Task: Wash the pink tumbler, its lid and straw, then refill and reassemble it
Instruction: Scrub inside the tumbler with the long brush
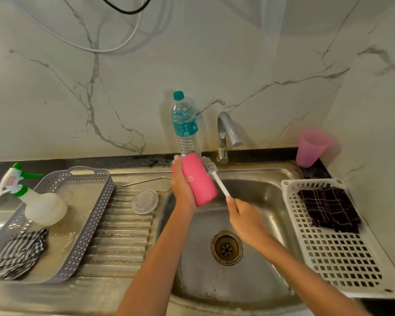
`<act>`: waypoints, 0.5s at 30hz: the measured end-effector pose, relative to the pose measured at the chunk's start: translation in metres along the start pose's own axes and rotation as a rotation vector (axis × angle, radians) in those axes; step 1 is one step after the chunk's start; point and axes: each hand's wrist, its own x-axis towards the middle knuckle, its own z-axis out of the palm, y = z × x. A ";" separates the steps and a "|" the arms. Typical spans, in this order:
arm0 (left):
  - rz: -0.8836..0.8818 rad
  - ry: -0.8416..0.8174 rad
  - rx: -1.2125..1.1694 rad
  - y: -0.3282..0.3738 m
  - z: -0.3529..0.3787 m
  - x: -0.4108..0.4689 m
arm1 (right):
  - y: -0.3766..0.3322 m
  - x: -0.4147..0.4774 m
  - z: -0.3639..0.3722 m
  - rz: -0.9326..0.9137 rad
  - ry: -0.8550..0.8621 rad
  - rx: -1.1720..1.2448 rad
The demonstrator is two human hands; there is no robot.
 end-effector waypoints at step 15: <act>0.087 0.227 0.158 0.001 -0.001 -0.004 | 0.001 -0.013 0.018 -0.063 0.067 -0.019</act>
